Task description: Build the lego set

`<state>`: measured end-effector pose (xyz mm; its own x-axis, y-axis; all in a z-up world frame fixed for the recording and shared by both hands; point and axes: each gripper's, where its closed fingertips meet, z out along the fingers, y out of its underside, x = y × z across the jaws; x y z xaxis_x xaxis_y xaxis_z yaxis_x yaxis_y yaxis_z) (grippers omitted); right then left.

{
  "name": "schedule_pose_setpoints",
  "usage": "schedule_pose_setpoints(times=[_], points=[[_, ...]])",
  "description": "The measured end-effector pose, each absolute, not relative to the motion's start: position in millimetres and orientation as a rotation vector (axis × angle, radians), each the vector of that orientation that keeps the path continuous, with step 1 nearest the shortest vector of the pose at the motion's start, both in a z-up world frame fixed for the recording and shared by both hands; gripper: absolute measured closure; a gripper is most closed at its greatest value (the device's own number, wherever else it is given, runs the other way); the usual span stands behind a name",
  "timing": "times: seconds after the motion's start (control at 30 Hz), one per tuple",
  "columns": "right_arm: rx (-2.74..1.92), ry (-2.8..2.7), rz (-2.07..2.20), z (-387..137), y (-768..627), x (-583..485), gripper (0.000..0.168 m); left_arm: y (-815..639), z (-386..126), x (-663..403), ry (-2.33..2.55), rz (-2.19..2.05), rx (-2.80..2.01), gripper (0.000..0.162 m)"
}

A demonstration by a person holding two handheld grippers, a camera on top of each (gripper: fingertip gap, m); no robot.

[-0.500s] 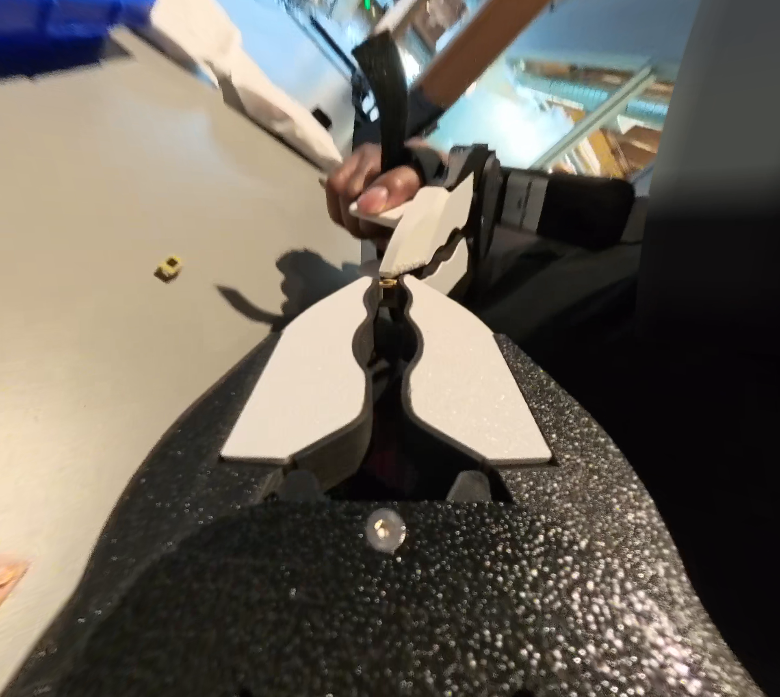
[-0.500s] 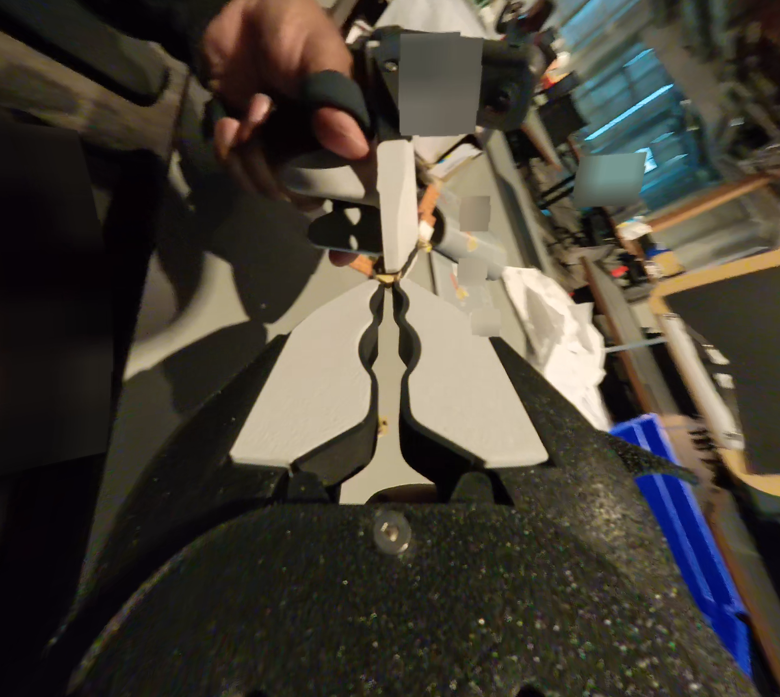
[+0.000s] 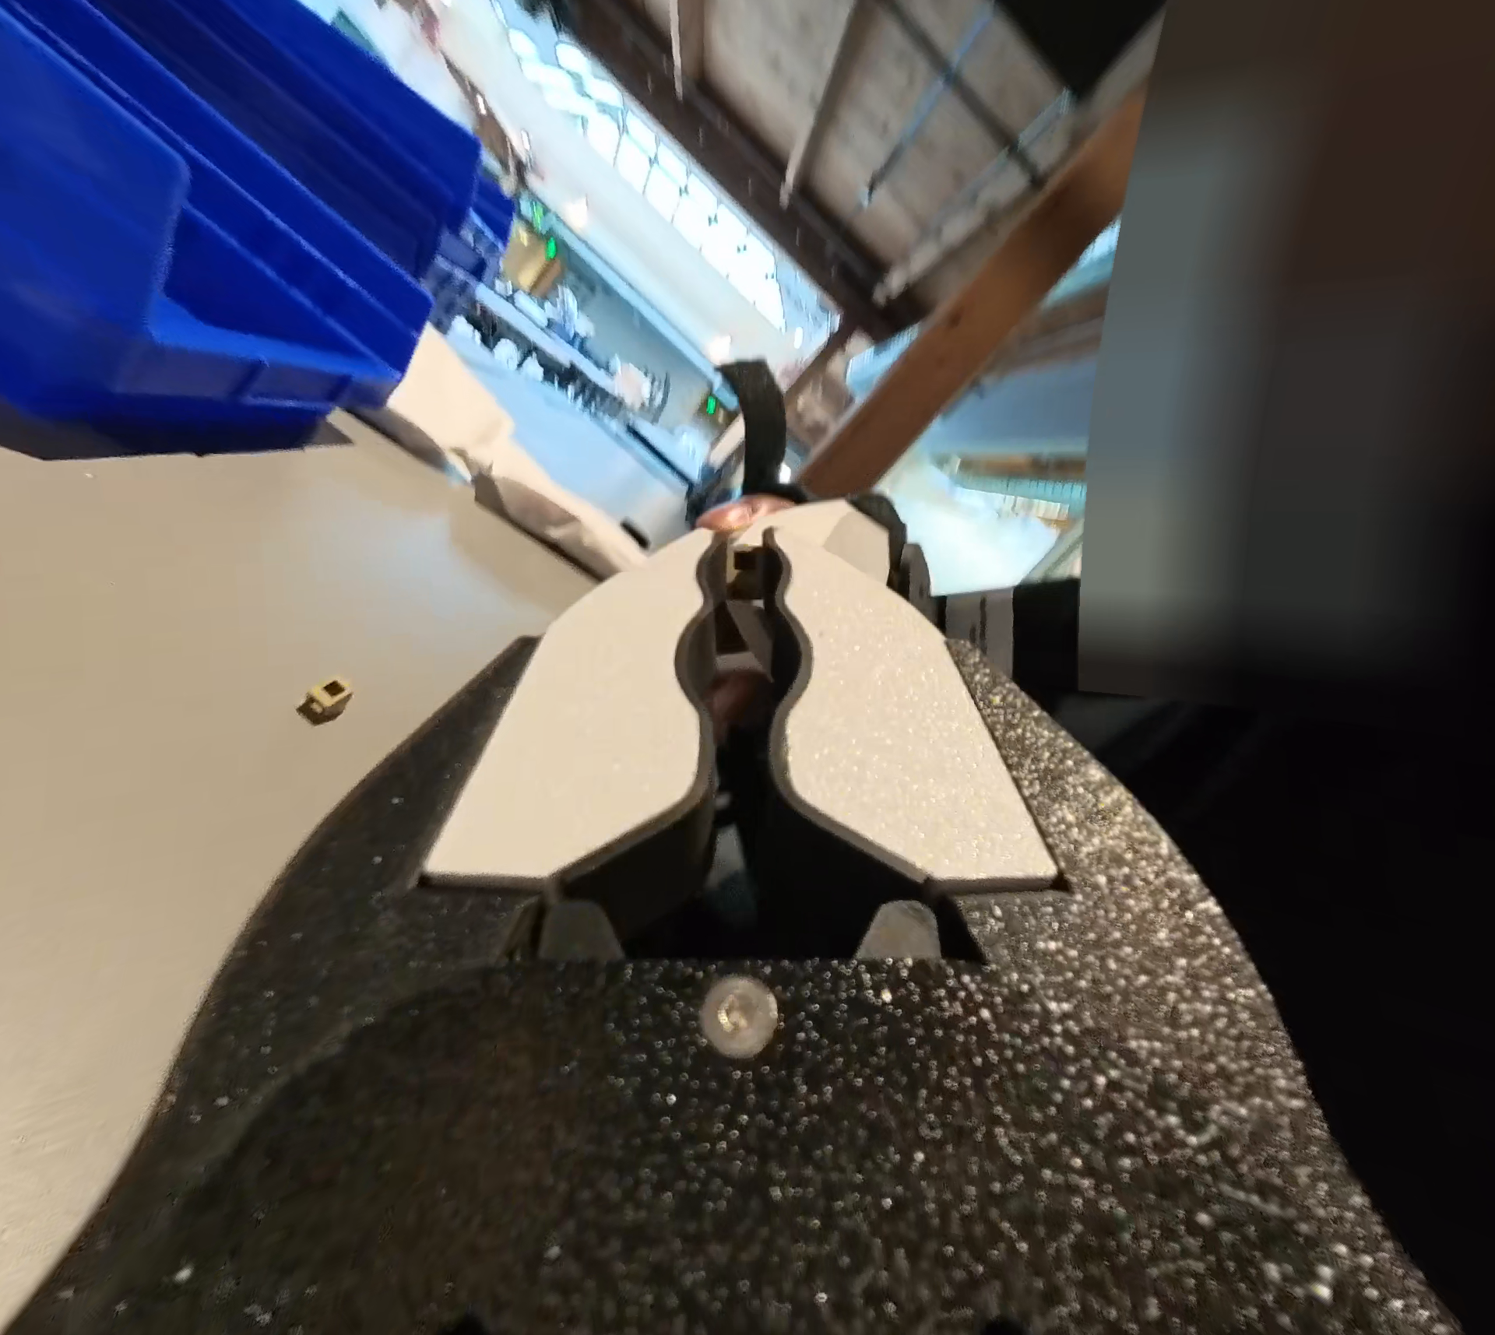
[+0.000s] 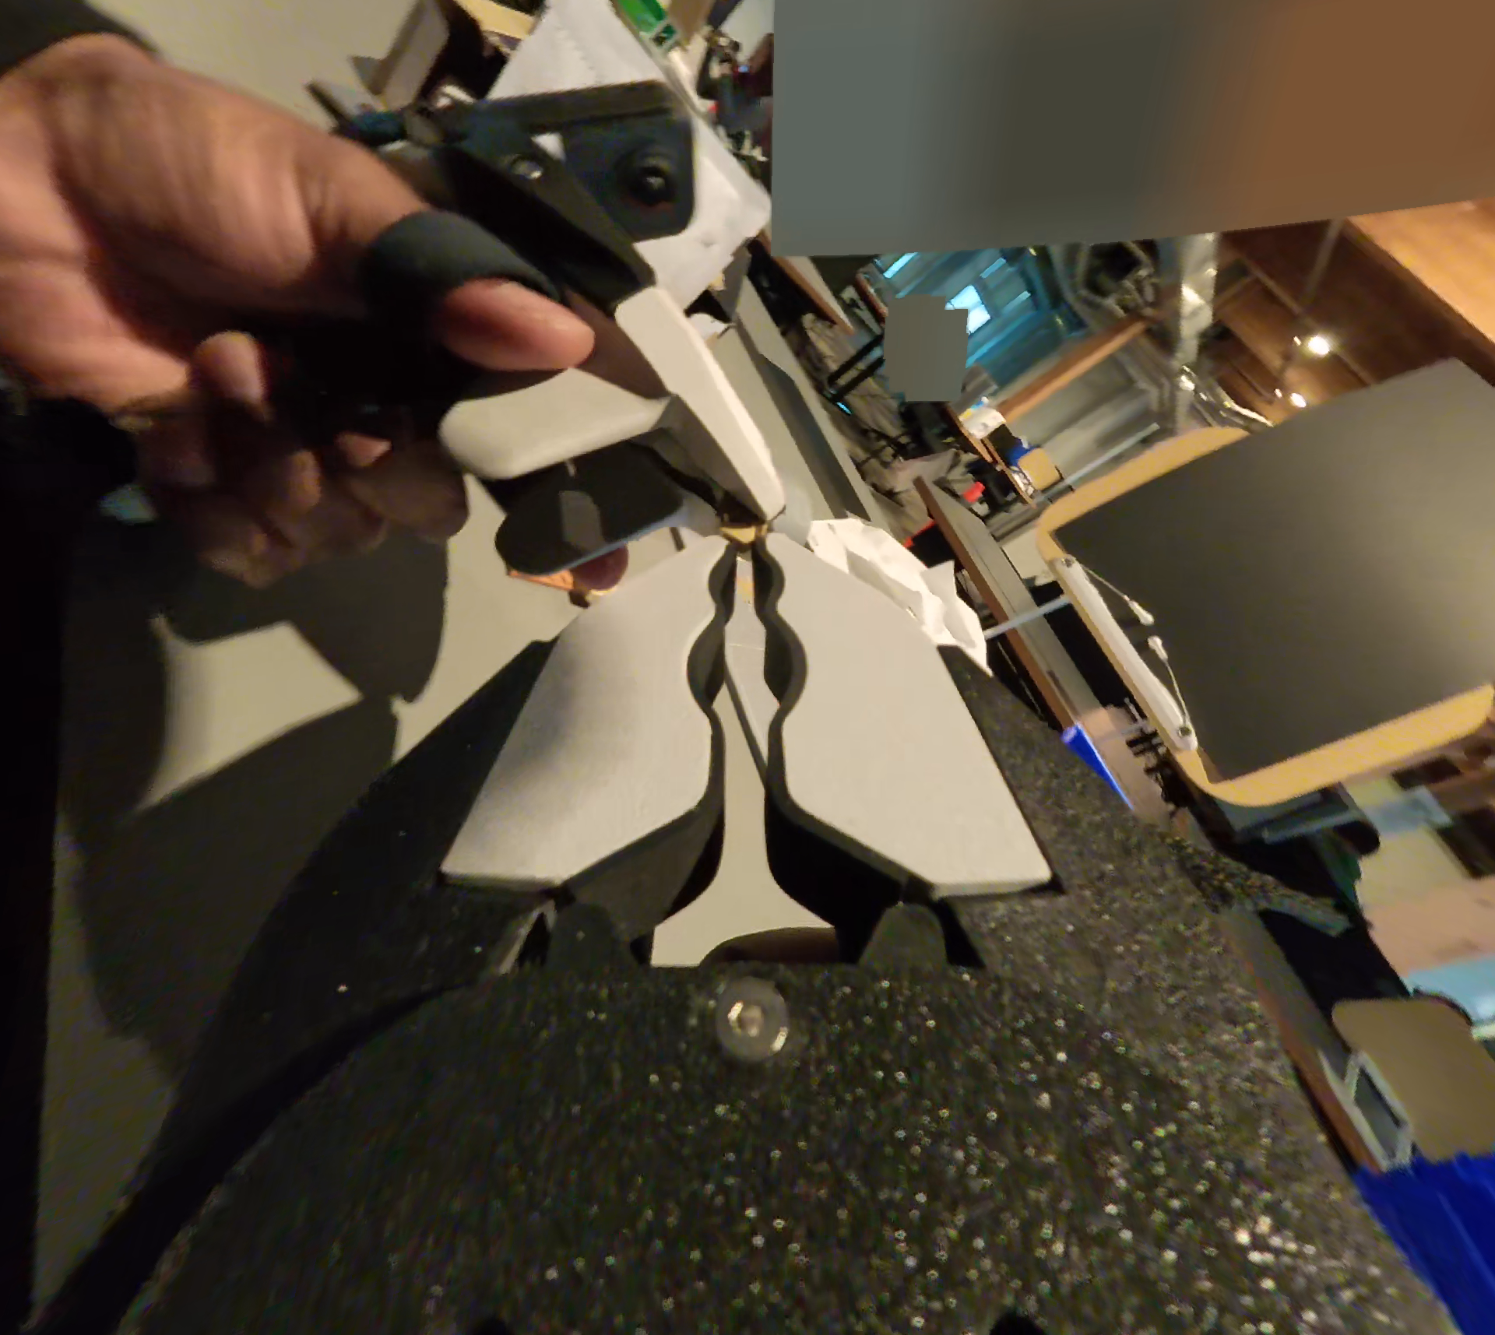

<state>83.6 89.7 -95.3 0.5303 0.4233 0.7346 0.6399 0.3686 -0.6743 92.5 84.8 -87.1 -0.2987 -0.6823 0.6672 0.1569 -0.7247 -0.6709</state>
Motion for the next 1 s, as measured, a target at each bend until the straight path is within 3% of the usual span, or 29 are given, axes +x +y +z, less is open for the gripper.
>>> schedule_pose_setpoints(times=[0.3,1.0], points=[[-1.319,-0.969,-0.214,-93,101,86,0.165,100,-85,93,0.289,-2.26,-1.394,0.155],[-1.388,-0.995,-0.138,-99,101,91,0.165,100,-91,100,0.177,-2.313,-1.476,0.154]])
